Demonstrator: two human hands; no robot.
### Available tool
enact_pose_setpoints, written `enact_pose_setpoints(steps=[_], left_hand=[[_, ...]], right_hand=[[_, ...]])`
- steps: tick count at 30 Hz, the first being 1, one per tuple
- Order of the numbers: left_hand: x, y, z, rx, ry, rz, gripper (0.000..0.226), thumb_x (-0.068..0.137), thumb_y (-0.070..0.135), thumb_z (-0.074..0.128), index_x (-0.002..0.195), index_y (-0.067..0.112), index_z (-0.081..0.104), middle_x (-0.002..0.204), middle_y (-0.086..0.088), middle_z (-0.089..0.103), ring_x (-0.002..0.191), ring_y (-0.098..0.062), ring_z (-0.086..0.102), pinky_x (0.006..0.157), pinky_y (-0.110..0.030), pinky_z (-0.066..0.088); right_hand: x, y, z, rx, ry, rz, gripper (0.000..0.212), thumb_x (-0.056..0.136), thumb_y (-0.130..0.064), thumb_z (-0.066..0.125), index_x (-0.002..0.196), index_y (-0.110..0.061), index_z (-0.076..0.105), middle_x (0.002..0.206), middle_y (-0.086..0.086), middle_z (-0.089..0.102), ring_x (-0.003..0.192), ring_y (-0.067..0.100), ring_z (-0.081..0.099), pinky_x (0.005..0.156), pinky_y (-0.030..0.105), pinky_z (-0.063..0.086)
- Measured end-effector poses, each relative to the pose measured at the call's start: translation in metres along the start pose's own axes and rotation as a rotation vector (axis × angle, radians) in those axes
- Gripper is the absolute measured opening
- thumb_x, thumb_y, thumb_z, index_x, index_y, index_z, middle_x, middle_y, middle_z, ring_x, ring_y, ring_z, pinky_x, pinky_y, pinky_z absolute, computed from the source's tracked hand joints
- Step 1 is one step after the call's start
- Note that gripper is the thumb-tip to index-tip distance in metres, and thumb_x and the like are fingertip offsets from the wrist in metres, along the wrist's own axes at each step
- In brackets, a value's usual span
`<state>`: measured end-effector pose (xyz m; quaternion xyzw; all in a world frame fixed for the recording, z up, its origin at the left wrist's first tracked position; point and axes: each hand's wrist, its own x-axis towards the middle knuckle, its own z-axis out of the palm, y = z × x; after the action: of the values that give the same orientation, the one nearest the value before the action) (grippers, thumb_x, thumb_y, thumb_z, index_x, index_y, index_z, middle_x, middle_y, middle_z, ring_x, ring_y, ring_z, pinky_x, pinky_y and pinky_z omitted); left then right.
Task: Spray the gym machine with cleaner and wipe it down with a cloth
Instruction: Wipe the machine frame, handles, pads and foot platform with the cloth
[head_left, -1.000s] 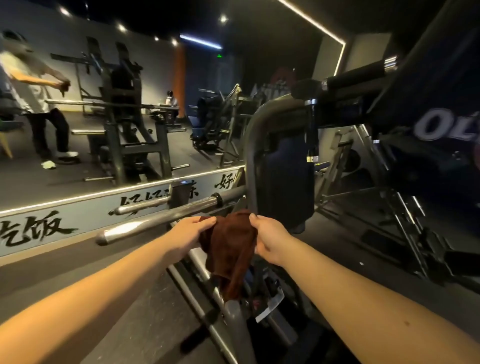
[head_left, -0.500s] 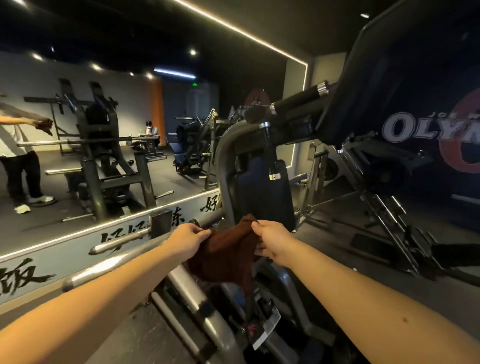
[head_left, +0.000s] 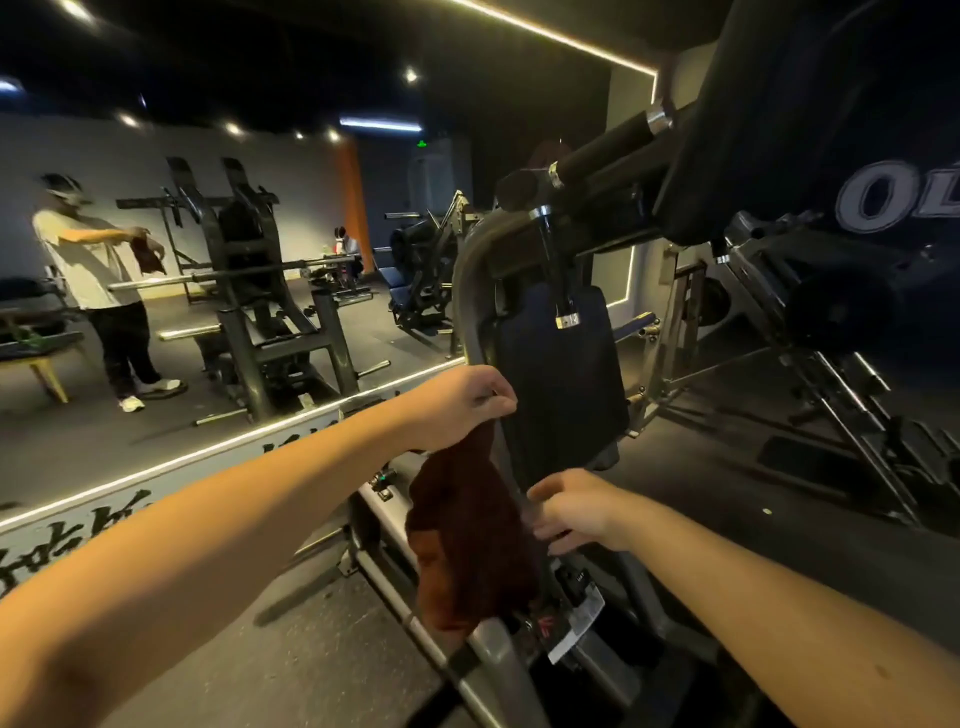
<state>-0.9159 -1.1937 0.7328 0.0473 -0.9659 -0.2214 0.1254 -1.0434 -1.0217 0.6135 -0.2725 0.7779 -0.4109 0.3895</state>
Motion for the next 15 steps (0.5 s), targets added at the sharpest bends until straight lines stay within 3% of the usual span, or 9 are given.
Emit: enact_pose_setpoints(steps=[2, 5, 8, 12, 15], left_hand=[[0.003, 0.011, -0.002, 0.027, -0.072, 0.019, 0.018, 0.105, 0.034, 0.057, 0.119, 0.026, 0.065, 0.112, 0.009, 0.065, 0.104, -0.005, 0.063, 0.093, -0.027, 0.052], [0.002, 0.014, -0.003, -0.031, -0.142, -0.037, 0.019, 0.103, 0.034, 0.06, 0.12, 0.028, 0.065, 0.113, 0.011, 0.065, 0.105, -0.004, 0.062, 0.096, -0.03, 0.05], [-0.005, 0.004, -0.006, -0.241, -0.215, -0.164, 0.027, 0.097, 0.024, 0.068, 0.123, 0.028, 0.064, 0.119, 0.01, 0.064, 0.113, -0.008, 0.061, 0.102, -0.033, 0.046], [-0.022, -0.021, -0.006, -0.374, -0.317, -0.295, 0.061, 0.086, -0.005, 0.062, 0.14, 0.022, 0.053, 0.132, 0.004, 0.056, 0.128, -0.019, 0.053, 0.11, -0.038, 0.044], [-0.038, -0.046, 0.003, -0.373, -0.331, -0.346, 0.076, 0.076, -0.005, 0.066, 0.144, 0.023, 0.048, 0.138, -0.001, 0.056, 0.127, -0.022, 0.057, 0.107, -0.042, 0.051]], right_hand=[[0.004, 0.002, 0.011, 0.086, -0.048, -0.06, 0.065, 0.085, -0.005, 0.073, 0.143, -0.024, 0.053, 0.141, 0.004, 0.058, 0.125, 0.019, 0.058, 0.098, 0.034, 0.055], [0.003, 0.005, 0.023, 0.254, -0.193, -0.141, 0.051, 0.083, -0.004, 0.079, 0.126, -0.025, 0.061, 0.13, -0.001, 0.067, 0.128, 0.017, 0.059, 0.118, 0.038, 0.038], [0.004, 0.012, 0.03, 0.216, -0.265, -0.174, 0.053, 0.081, -0.027, 0.084, 0.129, -0.017, 0.065, 0.126, -0.001, 0.073, 0.126, 0.018, 0.063, 0.12, 0.046, 0.037], [-0.006, 0.009, 0.033, 0.422, -0.35, -0.169, 0.027, 0.103, -0.019, 0.055, 0.127, -0.013, 0.065, 0.127, 0.009, 0.071, 0.12, 0.023, 0.066, 0.114, 0.056, 0.042], [-0.012, 0.0, 0.029, 0.638, -0.385, -0.188, 0.032, 0.108, -0.021, 0.043, 0.133, -0.012, 0.061, 0.129, 0.023, 0.067, 0.119, 0.039, 0.065, 0.104, 0.064, 0.047]])
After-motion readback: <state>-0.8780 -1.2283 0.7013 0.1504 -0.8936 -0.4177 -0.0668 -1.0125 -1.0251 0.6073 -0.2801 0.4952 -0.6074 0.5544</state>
